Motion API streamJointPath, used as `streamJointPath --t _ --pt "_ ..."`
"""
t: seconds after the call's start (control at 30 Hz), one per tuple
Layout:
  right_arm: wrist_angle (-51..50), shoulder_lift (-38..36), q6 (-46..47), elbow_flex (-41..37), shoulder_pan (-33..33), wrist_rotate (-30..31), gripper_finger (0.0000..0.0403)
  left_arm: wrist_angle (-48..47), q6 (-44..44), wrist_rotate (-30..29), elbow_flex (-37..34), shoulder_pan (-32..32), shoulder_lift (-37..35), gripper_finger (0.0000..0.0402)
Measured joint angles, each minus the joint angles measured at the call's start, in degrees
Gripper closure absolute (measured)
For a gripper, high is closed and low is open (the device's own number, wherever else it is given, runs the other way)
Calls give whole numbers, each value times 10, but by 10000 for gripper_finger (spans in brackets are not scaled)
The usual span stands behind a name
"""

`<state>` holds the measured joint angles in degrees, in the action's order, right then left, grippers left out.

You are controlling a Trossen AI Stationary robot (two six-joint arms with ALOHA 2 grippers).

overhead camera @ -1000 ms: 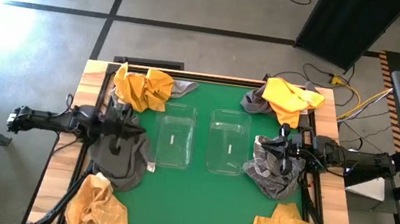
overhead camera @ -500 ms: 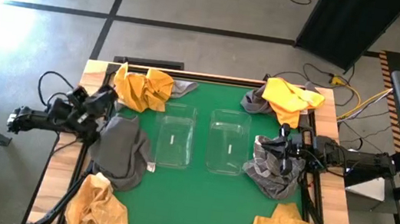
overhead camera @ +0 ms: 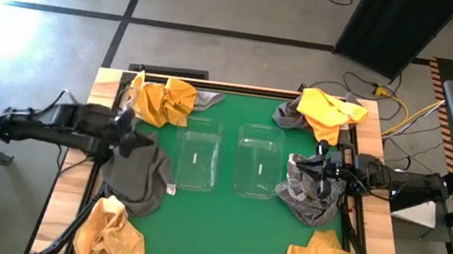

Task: Sort towels by color in basket
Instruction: Put the bottom dark gray towel into the left transparent bin

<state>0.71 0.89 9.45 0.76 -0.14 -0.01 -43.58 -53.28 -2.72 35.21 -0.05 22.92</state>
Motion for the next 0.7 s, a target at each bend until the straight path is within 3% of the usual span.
streamJointPath --t 0.1,0.23,0.7 --pt "0 0 0 0 0 0 374 -137 -58 22 53 0 53 402" --pt "0 0 0 0 0 0 374 -238 -100 23 74 0 110 392" --pt "0 0 0 0 0 0 374 -254 -87 8 53 0 322 234"
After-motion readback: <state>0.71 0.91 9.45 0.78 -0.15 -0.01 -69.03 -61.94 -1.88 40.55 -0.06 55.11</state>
